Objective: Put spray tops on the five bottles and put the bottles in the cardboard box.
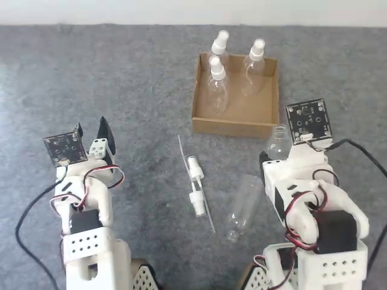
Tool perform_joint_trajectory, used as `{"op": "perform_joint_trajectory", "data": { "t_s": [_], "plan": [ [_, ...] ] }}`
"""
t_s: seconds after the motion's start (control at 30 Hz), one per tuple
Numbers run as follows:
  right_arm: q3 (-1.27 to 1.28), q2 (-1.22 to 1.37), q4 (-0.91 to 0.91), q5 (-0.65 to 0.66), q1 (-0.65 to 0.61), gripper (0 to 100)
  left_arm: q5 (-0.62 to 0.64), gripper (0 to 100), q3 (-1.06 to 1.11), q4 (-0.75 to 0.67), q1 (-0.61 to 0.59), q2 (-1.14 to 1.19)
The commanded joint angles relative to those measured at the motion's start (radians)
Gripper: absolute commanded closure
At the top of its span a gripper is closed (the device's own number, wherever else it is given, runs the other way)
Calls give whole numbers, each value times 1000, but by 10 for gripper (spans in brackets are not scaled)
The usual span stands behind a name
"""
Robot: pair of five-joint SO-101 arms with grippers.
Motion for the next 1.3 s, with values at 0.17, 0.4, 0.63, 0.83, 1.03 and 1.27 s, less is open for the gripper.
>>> {"op": "perform_joint_trajectory", "data": {
  "t_s": [0.17,0.4,0.63,0.83,1.03,1.27],
  "plan": [
    [-31,-183,-53,-6,-10,937,0,826,-15,-25,3,-8],
    [267,-292,-314,-11,-10,937,0,826,-15,-25,3,-8],
    [517,-401,-576,-80,-12,937,0,825,-15,-25,3,-8],
    [635,-475,-628,-169,-2,937,0,824,-15,-25,5,-8],
    [798,-578,-680,-207,15,937,-6,823,-8,15,80,-12],
    [888,-677,-737,-293,119,937,-54,823,-166,276,129,-12]
  ]
}}
